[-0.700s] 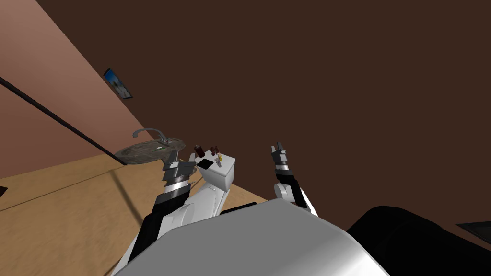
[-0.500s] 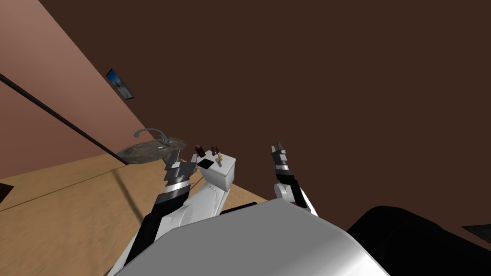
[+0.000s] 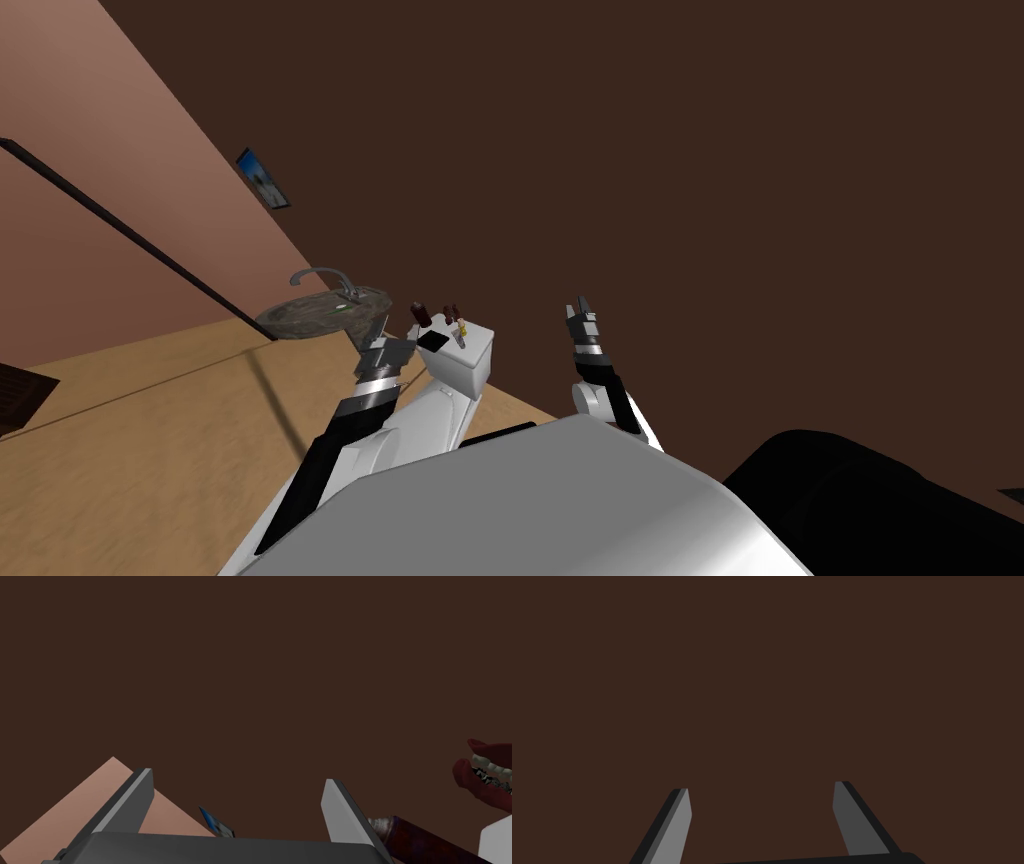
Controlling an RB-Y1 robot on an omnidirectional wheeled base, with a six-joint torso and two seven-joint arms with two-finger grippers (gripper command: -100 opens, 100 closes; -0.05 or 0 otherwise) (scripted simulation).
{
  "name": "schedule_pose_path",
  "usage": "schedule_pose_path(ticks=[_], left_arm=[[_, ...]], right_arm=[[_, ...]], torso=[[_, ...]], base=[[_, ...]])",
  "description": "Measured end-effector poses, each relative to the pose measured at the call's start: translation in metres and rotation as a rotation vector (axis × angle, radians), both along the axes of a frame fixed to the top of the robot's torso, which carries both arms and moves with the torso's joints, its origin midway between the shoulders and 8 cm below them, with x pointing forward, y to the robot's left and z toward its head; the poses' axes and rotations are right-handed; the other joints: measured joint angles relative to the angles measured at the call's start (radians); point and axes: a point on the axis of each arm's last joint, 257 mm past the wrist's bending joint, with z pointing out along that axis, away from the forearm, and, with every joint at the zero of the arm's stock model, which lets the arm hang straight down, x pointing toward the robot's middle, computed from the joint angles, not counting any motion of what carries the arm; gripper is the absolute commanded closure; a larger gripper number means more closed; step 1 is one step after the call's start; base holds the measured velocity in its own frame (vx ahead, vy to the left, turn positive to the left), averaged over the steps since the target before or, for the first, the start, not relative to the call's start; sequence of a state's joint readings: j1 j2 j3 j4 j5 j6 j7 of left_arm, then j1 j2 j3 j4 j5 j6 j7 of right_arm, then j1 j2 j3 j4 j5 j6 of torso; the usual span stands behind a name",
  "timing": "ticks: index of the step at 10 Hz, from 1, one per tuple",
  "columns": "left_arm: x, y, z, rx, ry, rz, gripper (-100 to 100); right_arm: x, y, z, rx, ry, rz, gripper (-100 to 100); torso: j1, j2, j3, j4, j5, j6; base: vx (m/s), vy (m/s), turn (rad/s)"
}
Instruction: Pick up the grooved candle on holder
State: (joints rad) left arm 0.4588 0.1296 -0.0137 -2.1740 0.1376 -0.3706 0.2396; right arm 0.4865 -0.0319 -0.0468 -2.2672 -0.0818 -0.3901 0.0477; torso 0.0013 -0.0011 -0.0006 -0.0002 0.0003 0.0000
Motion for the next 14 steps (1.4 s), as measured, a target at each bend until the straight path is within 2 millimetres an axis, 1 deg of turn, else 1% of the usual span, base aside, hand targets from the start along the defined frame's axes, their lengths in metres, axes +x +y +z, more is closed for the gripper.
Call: schedule_pose_path(ticks=[3, 4, 5, 7, 9, 11, 13, 14], left_arm=[[0.015, 0.003, -0.031, -0.068, 0.075, -0.050, -100], [0.020, 0.003, -0.037, -0.096, 0.100, -0.066, -100], [0.024, 0.005, -0.051, -0.126, 0.133, -0.079, -100], [0.035, 0.007, -0.071, -0.190, 0.190, -0.105, -100], [0.045, 0.006, -0.095, -0.257, 0.254, -0.126, -100], [0.054, 0.011, -0.120, -0.322, 0.318, -0.141, -100], [0.058, 0.010, -0.130, -0.358, 0.354, -0.148, -100], [0.061, 0.009, -0.140, -0.384, 0.382, -0.152, -100]], right_arm=[[0.000, 0.000, 0.000, 0.000, 0.000, 0.000, 0], [0.000, 0.000, 0.000, 0.000, 0.000, 0.000, 0], [0.000, 0.000, 0.000, 0.000, 0.000, 0.000, 0], [0.000, 0.000, 0.000, 0.000, 0.000, 0.000, 0], [0.000, 0.000, 0.000, 0.000, 0.000, 0.000, 0], [0.000, 0.000, 0.000, 0.000, 0.000, 0.000, 0], [0.000, 0.000, 0.000, 0.000, 0.000, 0.000, 0], [0.000, 0.000, 0.000, 0.000, 0.000, 0.000, 0]], torso=[[0.000, 0.000, 0.000, 0.000, 0.000, 0.000], [0.000, 0.000, 0.000, 0.000, 0.000, 0.000], [0.000, 0.000, 0.000, 0.000, 0.000, 0.000], [0.000, 0.000, 0.000, 0.000, 0.000, 0.000], [-0.001, 0.000, 0.000, 0.000, 0.000, 0.000], [-0.001, 0.000, 0.000, 0.000, 0.000, 0.000], [-0.001, 0.000, 0.000, 0.000, 0.000, 0.000], [-0.001, 0.000, 0.000, 0.000, 0.000, 0.000]], base=[[0.014, 0.019, 0.040], [0.008, 0.018, 0.031], [0.007, 0.013, 0.036], [0.009, 0.011, 0.032], [0.011, 0.009, 0.013], [0.012, 0.002, 0.006], [0.010, 0.000, -0.003], [0.016, -0.002, -0.013]])
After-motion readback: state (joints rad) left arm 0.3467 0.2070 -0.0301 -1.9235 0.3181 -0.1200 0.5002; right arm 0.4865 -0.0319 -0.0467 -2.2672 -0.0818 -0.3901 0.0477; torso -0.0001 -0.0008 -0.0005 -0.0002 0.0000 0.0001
